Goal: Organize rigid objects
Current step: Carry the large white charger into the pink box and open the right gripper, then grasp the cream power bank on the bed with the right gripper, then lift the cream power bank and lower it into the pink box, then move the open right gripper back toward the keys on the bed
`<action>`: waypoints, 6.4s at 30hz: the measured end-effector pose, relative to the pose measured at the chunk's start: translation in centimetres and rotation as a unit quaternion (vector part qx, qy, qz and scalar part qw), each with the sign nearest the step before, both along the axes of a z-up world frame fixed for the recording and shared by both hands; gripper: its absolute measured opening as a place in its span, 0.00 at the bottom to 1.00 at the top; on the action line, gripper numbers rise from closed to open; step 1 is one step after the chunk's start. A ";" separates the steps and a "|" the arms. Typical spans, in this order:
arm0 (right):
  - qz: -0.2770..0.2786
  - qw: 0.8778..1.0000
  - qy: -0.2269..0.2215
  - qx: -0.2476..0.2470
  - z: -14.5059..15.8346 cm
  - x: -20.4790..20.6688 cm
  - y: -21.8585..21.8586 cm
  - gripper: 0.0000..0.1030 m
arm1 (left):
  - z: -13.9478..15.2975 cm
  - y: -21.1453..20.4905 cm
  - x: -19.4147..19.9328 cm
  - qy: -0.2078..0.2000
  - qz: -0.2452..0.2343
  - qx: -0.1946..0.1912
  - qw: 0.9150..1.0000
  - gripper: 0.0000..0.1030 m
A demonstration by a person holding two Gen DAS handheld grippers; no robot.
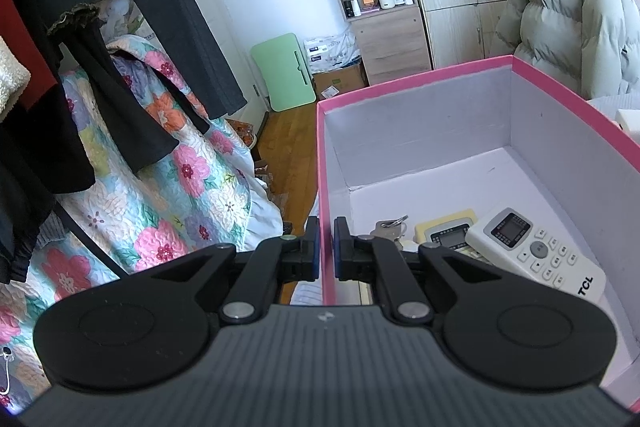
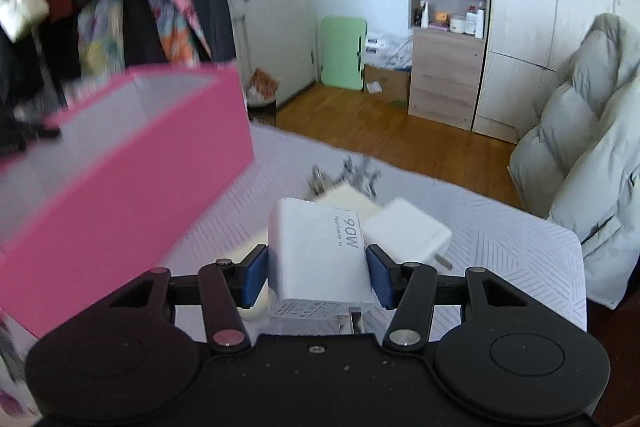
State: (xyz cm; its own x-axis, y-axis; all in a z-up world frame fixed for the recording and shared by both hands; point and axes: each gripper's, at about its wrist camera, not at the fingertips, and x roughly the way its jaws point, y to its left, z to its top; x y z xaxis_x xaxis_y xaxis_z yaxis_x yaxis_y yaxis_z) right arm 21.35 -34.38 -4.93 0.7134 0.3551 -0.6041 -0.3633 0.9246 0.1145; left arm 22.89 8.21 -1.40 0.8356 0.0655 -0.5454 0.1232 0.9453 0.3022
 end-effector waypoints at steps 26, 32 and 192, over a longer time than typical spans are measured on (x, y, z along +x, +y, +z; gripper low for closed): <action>0.155 0.966 0.206 -0.012 3.5 2.0 20.7 0.57 | 0.2 1.1 -0.3 -0.014 -0.002 -0.029 0.999 0.04; 0.130 0.959 0.249 0.034 1.1 3.0 21.1 0.57 | 0.1 1.9 -0.3 -0.015 -0.002 -0.054 0.998 0.03; -0.032 0.998 0.058 0.007 3.6 4.6 19.0 0.47 | 1.4 1.4 0.7 -0.007 0.007 -0.060 0.998 0.05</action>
